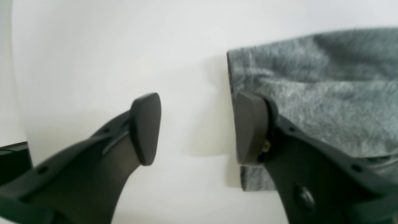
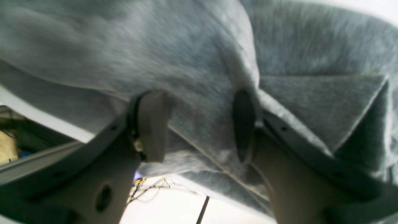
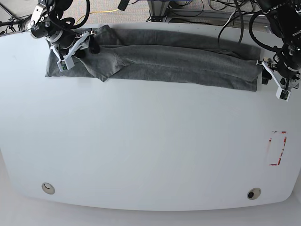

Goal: Fold the T-shirt properly
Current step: 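Grasp the folded shirt ends with both grippers and tug them outward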

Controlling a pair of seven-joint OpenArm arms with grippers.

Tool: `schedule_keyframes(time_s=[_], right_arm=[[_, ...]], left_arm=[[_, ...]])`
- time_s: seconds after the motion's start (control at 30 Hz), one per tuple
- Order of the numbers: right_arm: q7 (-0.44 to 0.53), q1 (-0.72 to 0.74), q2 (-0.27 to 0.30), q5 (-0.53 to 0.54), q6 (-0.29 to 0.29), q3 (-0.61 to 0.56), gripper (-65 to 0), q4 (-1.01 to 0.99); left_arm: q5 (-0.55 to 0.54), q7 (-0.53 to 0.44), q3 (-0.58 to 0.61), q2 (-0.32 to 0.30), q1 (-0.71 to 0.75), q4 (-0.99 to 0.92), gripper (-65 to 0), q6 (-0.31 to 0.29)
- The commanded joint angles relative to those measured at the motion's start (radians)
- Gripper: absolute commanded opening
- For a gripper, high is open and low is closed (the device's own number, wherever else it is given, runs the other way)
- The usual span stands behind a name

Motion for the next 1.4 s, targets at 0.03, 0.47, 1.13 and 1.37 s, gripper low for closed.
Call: schedule_keyframes(time_s=[0.03, 0.47, 1.13, 1.37], right_arm=[[0.062, 0.042, 0.004, -0.074, 0.001, -0.019, -38.8, -0.068], [0.129, 0.151, -0.013, -0.235, 0.001, -0.022, -42.3, -0.220], [0.132, 0.148, -0.015, -0.229, 0.001, -0.022, -42.5, -0.215], [0.132, 0.148, -0.015, -0.229, 0.001, -0.021, -42.5, -0.215]], left_arm=[[-0.097, 0.045, -0.059, -0.017, -0.009, 0.001, -29.9, 0.002], [-0.329, 0.098, -0.162, -0.026, -0.020, -0.200, -17.5, 0.002], [-0.482, 0.132, -0.021, -0.063, 0.026, -0.419, -17.9, 0.002], [-0.479, 0.132, -0.016, -0.055, 0.025, -0.427, -48.7, 0.002]])
